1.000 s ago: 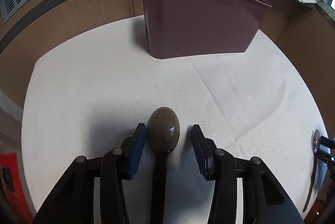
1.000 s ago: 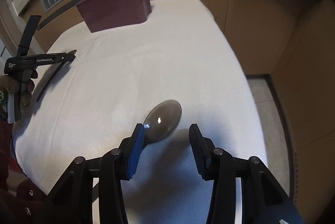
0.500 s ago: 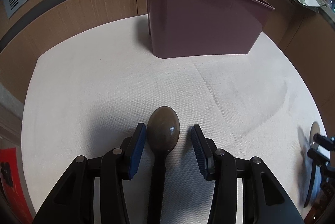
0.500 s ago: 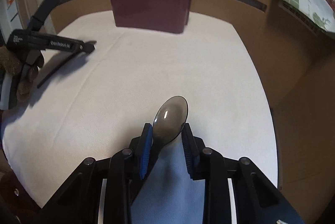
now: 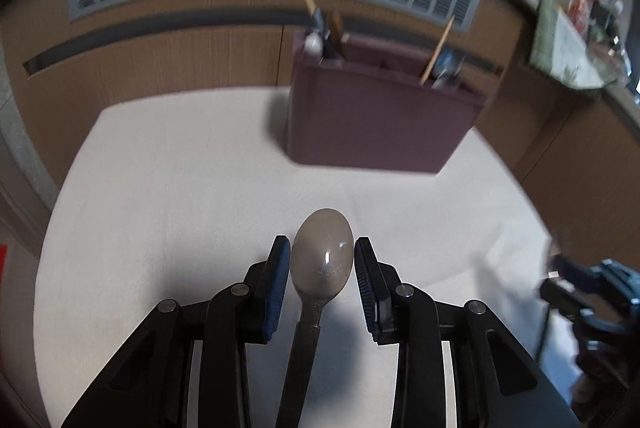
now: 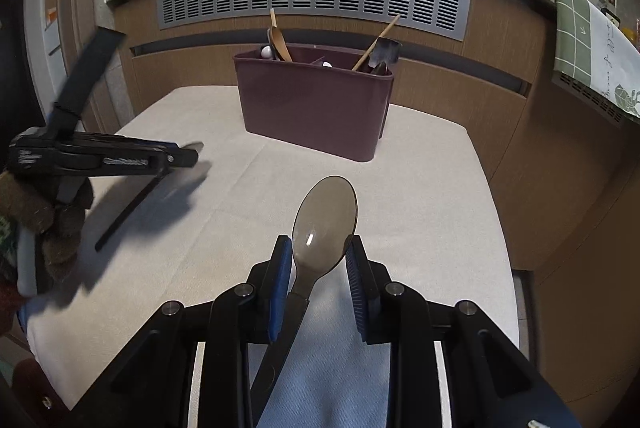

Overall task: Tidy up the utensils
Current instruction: 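Carry both spoons over the maroon caddy and open both tools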

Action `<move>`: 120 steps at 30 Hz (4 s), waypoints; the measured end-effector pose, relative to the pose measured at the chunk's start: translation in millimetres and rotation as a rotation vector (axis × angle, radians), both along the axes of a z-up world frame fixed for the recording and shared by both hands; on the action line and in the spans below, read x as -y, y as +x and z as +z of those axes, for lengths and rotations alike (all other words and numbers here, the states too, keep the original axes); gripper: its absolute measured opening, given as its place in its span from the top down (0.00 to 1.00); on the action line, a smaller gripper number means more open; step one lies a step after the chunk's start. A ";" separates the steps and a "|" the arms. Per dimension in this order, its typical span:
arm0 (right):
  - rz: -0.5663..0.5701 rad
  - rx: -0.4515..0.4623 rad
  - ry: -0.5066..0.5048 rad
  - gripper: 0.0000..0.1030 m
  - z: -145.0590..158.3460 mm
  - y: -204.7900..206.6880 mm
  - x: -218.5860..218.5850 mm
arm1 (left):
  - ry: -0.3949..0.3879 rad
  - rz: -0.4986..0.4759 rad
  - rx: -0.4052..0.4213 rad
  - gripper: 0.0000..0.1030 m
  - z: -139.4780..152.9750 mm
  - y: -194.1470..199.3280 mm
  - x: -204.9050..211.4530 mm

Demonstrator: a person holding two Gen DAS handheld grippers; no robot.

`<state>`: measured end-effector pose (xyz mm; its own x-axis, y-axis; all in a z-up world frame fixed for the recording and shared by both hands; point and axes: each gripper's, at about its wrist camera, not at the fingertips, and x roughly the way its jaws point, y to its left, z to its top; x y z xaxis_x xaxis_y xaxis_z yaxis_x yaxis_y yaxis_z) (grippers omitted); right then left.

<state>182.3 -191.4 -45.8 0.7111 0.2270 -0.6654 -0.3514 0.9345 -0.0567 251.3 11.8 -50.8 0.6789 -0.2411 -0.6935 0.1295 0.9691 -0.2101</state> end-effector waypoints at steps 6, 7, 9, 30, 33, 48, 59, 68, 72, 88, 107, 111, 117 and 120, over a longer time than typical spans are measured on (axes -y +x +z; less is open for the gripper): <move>-0.008 0.001 0.046 0.76 1.7 8.2 10.8 | -0.035 -0.003 0.120 0.67 38.0 -31.9 11.1; -0.012 0.008 0.053 0.76 4.0 8.6 12.6 | -0.029 0.000 0.135 0.67 42.1 -34.0 11.8; -0.018 0.023 0.068 0.76 7.8 9.4 17.0 | -0.024 0.002 0.162 0.67 50.7 -37.7 14.0; -0.038 0.166 0.100 0.95 64.7 12.8 35.4 | -0.034 -0.011 0.296 0.69 115.7 -62.2 21.5; -0.031 0.138 0.104 0.95 62.1 14.9 38.1 | -0.028 -0.014 0.297 0.69 117.1 -65.0 22.6; 0.060 -0.239 0.130 0.75 -37.0 80.0 33.9 | -0.105 -0.035 0.160 0.69 69.1 -28.5 16.2; 0.107 -0.192 -0.080 0.71 -51.6 128.5 -32.4 | -0.170 -0.012 0.142 0.69 70.8 6.7 -10.6; 0.119 -0.162 -0.097 0.71 -50.1 127.9 -37.3 | -0.171 -0.025 0.140 0.69 69.4 10.8 -10.1; 0.105 -0.148 -0.072 0.71 -44.6 125.6 -34.1 | -0.163 -0.022 0.150 0.69 71.7 6.5 -9.0; 0.030 0.361 0.206 0.71 158.1 90.8 7.4 | -0.269 -0.052 0.418 0.70 214.7 0.3 -17.7; -0.056 0.405 0.317 0.71 147.8 191.7 -9.8 | -0.366 -0.032 0.266 0.70 141.3 136.3 -25.7; -0.060 0.335 0.316 0.71 120.8 209.6 -10.0 | -0.384 -0.055 0.195 0.70 114.2 150.0 -21.6; -0.005 0.169 0.320 0.70 81.8 220.9 -10.0 | -0.340 -0.125 0.078 0.63 80.5 155.2 -2.7; -0.020 0.127 0.285 0.70 69.0 215.9 -5.9 | -0.296 -0.091 0.090 0.58 76.9 142.9 -2.6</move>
<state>398.2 -185.5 23.1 0.7904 0.3771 -0.4828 -0.3401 0.9256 0.1663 394.2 14.4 26.1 0.7005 -0.4861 -0.5225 0.2436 0.8510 -0.4651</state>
